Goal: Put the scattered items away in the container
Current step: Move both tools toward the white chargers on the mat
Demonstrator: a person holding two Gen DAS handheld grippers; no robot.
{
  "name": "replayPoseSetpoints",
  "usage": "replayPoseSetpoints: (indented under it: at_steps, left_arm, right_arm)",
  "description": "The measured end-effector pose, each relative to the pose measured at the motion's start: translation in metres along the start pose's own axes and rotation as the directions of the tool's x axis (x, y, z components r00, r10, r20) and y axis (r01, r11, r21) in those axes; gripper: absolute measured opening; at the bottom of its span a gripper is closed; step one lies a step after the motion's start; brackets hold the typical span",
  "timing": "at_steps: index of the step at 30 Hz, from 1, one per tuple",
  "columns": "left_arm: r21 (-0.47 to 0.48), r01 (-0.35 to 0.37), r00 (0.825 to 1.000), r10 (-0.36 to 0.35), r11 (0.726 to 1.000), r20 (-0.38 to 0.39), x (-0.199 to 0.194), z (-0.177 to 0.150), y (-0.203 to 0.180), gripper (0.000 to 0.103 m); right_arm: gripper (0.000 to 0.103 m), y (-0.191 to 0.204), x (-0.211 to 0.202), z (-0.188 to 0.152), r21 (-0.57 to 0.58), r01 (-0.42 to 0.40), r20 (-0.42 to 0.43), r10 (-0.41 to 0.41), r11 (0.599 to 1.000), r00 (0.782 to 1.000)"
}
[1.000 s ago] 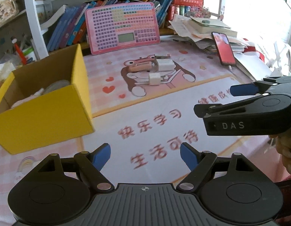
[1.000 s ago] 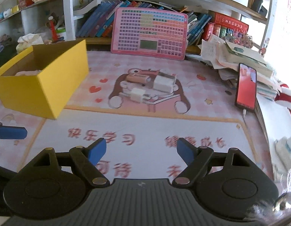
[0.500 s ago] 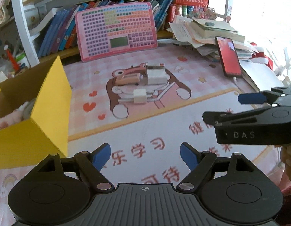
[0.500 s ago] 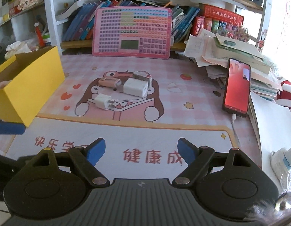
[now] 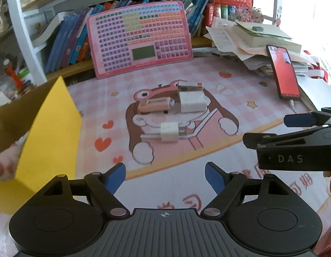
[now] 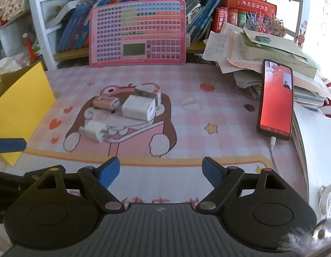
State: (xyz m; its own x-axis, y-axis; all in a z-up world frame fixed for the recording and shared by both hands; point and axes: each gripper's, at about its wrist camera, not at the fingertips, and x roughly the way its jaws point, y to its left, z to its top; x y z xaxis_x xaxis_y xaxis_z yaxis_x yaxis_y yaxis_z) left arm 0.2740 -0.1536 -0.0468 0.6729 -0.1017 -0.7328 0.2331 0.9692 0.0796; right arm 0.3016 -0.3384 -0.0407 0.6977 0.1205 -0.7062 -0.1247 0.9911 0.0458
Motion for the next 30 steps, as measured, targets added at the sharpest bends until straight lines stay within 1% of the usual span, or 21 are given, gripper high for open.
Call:
replayPoseSetpoints:
  at_steps: [4, 10, 13, 16, 19, 25, 30]
  left_arm:
    - [0.004, 0.000, 1.000, 0.000, 1.000, 0.017, 0.013, 0.007, 0.001, 0.083]
    - [-0.007, -0.003, 0.999, 0.003, 1.000, 0.034, 0.031, 0.019, 0.006, 0.083]
    - [-0.007, -0.004, 0.999, 0.004, 1.000, 0.043, 0.040, 0.022, 0.008, 0.083]
    - [-0.005, 0.006, 0.999, -0.006, 1.000, 0.033, 0.050, 0.024, 0.006, 0.082]
    - [-0.002, 0.020, 0.999, -0.020, 1.000, 0.039, 0.058, 0.025, 0.003, 0.082]
    - [0.011, 0.026, 0.998, -0.026, 1.000, 0.064, 0.073, 0.031, -0.006, 0.082]
    - [0.001, 0.016, 0.998, -0.016, 1.000, 0.063, 0.083, 0.034, -0.006, 0.078]
  right_arm:
    - [0.083, -0.003, 0.012, 0.006, 0.004, 0.009, -0.012, -0.009, 1.000, 1.000]
    - [0.083, -0.007, 0.031, 0.017, 0.004, -0.003, -0.017, 0.003, 1.000, 1.000]
    - [0.083, -0.009, 0.043, 0.026, 0.013, -0.002, -0.019, 0.002, 1.000, 1.000]
    - [0.083, -0.010, 0.054, 0.038, 0.034, -0.017, -0.015, 0.018, 0.999, 1.000]
    - [0.083, -0.007, 0.066, 0.051, 0.034, -0.026, -0.013, 0.026, 0.999, 1.000]
    - [0.081, 0.004, 0.097, 0.073, 0.057, -0.069, -0.069, 0.072, 0.996, 0.995]
    - [0.081, 0.015, 0.122, 0.084, 0.048, -0.060, -0.105, 0.065, 0.997, 0.992]
